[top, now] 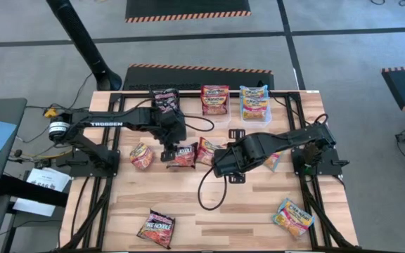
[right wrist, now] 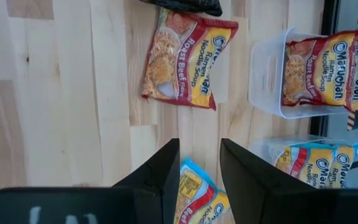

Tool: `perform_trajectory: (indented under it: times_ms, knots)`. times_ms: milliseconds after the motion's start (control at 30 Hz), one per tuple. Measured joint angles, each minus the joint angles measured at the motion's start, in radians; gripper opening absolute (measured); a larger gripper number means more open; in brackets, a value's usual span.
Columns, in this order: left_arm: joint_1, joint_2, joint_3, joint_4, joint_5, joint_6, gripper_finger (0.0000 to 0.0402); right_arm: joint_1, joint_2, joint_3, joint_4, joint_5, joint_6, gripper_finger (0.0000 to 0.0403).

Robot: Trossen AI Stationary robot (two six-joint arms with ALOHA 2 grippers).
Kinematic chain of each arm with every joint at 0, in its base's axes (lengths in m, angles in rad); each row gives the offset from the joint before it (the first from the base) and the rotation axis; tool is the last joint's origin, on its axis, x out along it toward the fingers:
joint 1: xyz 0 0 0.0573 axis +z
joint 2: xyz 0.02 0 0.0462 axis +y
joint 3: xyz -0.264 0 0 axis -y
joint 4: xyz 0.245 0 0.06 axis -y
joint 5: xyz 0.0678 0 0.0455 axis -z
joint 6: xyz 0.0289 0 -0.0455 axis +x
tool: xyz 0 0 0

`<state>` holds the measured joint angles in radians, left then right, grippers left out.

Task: Sort Maruchan noodles
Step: Put the black noodle pack into the black bin

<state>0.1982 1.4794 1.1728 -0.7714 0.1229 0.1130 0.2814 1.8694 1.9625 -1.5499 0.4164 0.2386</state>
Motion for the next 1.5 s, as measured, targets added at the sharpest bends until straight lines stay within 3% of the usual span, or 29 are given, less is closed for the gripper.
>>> perform_trajectory:
  times_ms: [100, 633, 900, 1033, 1267, 1500]
  knots:
    - [-0.01, 0.032, 0.001, 0.019, 0.03, 0.0, 0.0177, 0.007, 0.0, 0.0, -0.022, 0.0, 0.004, 0.0137]
    - [-0.051, 0.301, 0.005, 0.075, -0.016, 0.032, 0.0174, 0.033, 0.001, -0.001, -0.021, -0.01, 0.0, 0.0136]
    - [-0.056, 0.347, 0.007, 0.1, -0.111, -0.027, 0.0171, 0.033, 0.001, -0.001, -0.021, -0.011, 0.023, 0.0136]
    - [-0.055, 0.348, 0.006, 0.096, -0.118, -0.047, 0.0136, 0.033, 0.001, -0.001, -0.021, -0.021, 0.024, 0.0136]
    - [-0.057, 0.349, 0.005, 0.088, -0.087, -0.049, 0.0013, 0.033, 0.001, -0.001, -0.02, -0.022, 0.026, 0.0136]
    - [-0.087, 0.342, 0.008, 0.071, -0.122, -0.042, 0.0002, 0.033, 0.001, -0.001, -0.02, -0.022, 0.026, 0.0136]
